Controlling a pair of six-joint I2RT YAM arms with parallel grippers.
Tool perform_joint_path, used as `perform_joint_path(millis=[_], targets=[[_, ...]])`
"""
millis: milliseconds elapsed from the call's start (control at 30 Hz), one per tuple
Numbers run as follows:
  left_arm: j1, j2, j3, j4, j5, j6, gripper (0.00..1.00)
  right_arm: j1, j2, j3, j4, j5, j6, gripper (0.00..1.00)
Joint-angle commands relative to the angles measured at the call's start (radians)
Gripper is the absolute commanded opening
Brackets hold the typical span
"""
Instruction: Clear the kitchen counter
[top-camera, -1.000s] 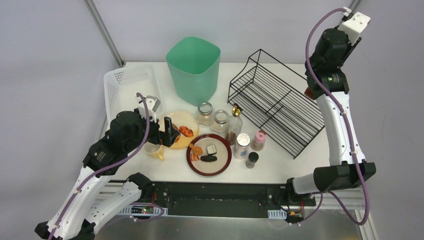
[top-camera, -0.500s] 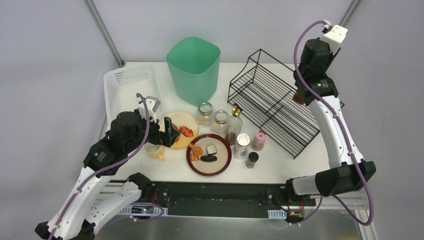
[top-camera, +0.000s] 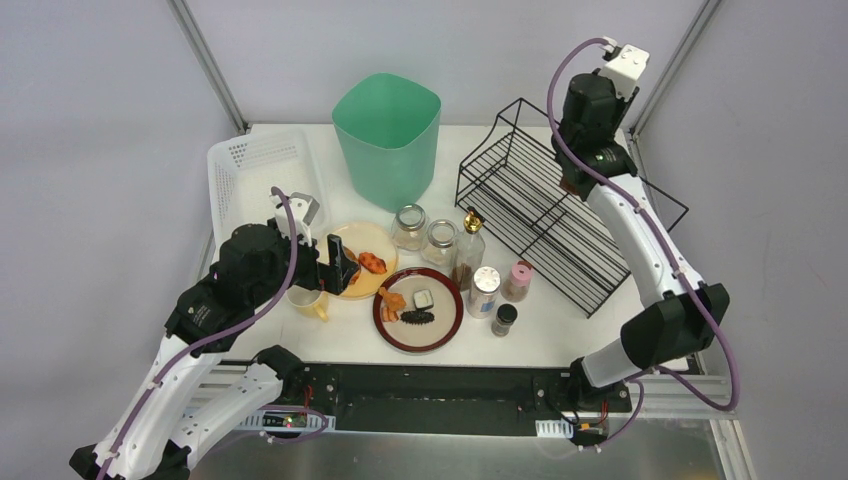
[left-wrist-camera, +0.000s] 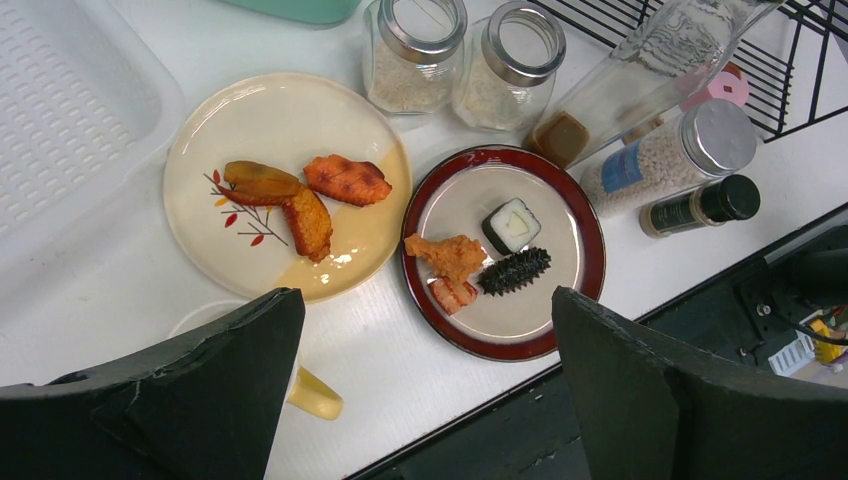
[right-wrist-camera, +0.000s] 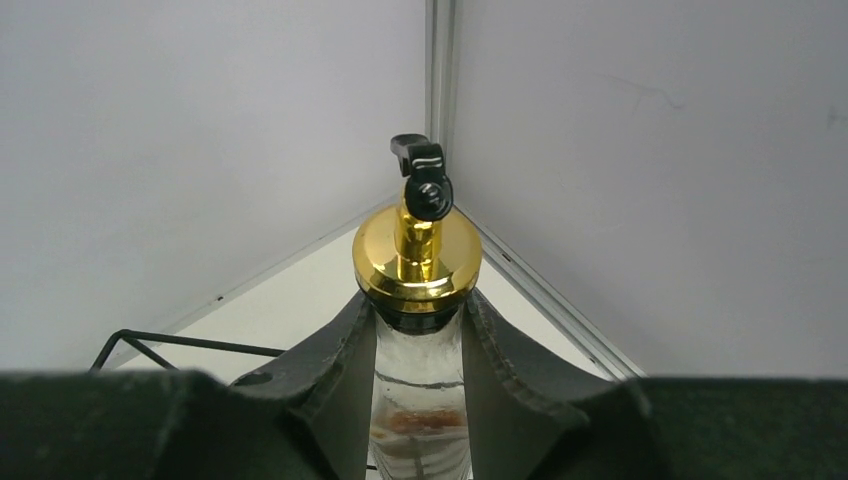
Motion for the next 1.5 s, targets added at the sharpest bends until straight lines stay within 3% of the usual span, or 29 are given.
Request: perform_joint_path(millis=[0, 333, 633, 700, 800, 1000, 1300, 1467], targets=[[0.002, -0.011, 0.005, 0.014, -0.003, -0.001, 1.0, 0.008, 0.021, 0.096, 0.165, 0.065, 0.007, 0.0], [0.002, -0.005, 0.007, 0.012, -0.008, -0.005, 1.0, 0.008, 0.087, 0.154, 0.134, 0.081, 0.077, 0.0], [0.002, -0.012, 0.001, 0.007, -0.014, -0.01, 0.99, 0.019, 0.07, 0.073, 0.12, 0.063, 0.13, 0.05], [0.002, -0.014, 0.002, 0.006, -0.013, -0.011, 1.0, 0.024, 0.062, 0.046, 0.126, 0.061, 0.13, 0.11], [0.002, -0.018, 0.002, 0.004, -0.015, -0.011, 1.0, 0.035, 0.046, 0.011, 0.139, 0.047, 0.127, 0.29], [0.002, -0.026, -0.002, 0.001, -0.015, -0.017, 1.0, 0.056, 0.026, -0.01, 0.144, 0.038, 0.099, 0.52], [0.002, -0.044, -0.002, -0.003, -0.02, -0.019, 1.0, 0.116, -0.056, -0.032, 0.099, 0.022, 0.065, 0.73], [0.002, -0.043, 0.002, -0.006, -0.023, -0.018, 1.0, 0.145, -0.137, -0.013, -0.076, -0.027, 0.106, 0.78]])
